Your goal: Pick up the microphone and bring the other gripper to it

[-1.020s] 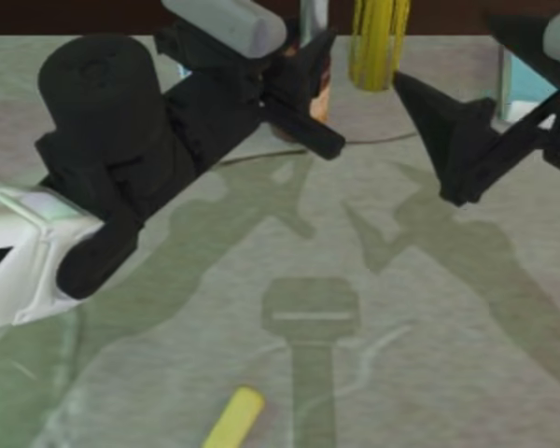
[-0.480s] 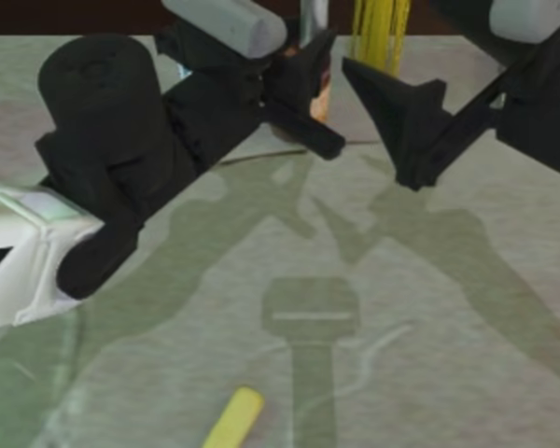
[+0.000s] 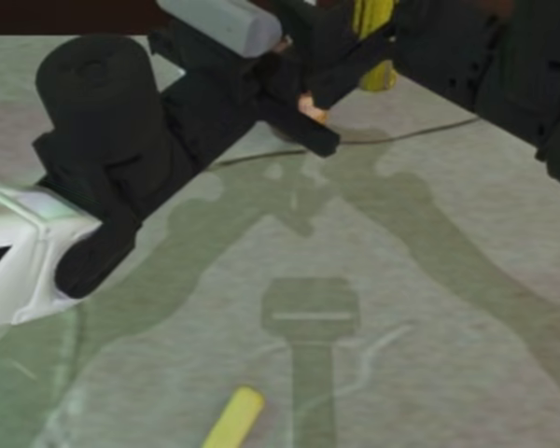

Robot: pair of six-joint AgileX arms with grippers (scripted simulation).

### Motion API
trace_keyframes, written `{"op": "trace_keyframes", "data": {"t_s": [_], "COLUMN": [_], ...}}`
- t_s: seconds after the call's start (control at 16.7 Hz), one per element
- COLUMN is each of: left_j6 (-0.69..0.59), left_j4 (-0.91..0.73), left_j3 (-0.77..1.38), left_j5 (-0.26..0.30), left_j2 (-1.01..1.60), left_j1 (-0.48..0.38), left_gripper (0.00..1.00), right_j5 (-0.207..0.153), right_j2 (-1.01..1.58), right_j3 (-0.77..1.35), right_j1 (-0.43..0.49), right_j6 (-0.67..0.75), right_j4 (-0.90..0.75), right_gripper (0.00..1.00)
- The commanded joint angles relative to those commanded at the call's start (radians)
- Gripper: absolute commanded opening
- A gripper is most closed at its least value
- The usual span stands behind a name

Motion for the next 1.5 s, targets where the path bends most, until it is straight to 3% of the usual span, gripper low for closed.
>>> {"op": "trace_keyframes", "data": {"t_s": [0.42, 1.2, 1.5], "left_j6": [0.0, 0.0, 0.0], "left_j4": [0.0, 0.0, 0.0], "left_j3": [0.0, 0.0, 0.0], "left_j5": [0.0, 0.0, 0.0], "left_j2": [0.0, 0.0, 0.0], "left_j1": [0.0, 0.0, 0.0], "left_gripper": [0.0, 0.0, 0.0], "right_j5": [0.016, 0.016, 0.016], "right_j2": [0.078, 0.078, 0.078], "right_j3": [0.065, 0.065, 0.065], "right_j1": [0.015, 0.015, 0.015], "right_j6": [0.001, 0.001, 0.001], "right_j4": [0.02, 0.02, 0.02], "right_gripper": [1.0, 0.02, 0.0]}}
